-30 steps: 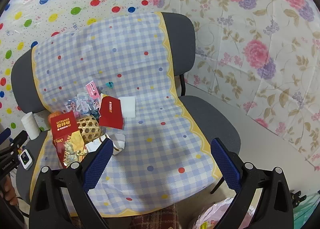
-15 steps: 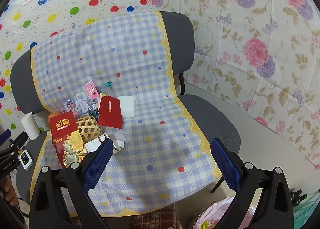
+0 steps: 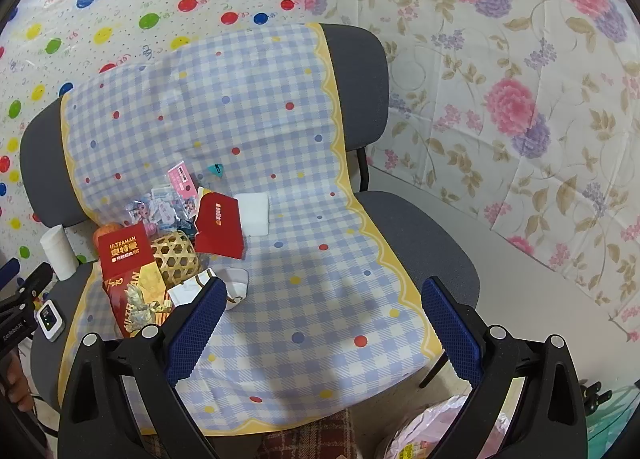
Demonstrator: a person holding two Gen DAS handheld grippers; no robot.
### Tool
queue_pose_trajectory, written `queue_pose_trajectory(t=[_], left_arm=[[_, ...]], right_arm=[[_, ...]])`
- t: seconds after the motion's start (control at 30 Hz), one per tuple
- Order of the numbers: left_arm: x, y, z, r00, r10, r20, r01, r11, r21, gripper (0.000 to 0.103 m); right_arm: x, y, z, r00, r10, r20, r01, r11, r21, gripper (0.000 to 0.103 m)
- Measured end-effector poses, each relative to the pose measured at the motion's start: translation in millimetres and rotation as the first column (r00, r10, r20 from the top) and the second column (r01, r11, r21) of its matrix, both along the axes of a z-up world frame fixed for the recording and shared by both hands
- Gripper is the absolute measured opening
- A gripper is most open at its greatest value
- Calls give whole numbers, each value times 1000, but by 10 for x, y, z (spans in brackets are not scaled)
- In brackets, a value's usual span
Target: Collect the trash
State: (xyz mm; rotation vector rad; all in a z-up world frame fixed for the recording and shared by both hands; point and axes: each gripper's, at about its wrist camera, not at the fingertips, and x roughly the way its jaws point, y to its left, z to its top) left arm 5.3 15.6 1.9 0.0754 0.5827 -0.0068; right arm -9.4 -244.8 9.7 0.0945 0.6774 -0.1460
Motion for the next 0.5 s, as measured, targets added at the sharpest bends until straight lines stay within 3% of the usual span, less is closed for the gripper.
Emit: queue_pose_trajectory(t=[0.5], left_arm=[[2,55,-63,1000,6,-14,-6,1000,-3,96]], right_arm=[[3,19,-11,1000,-2,3,2,1000,-15,97]])
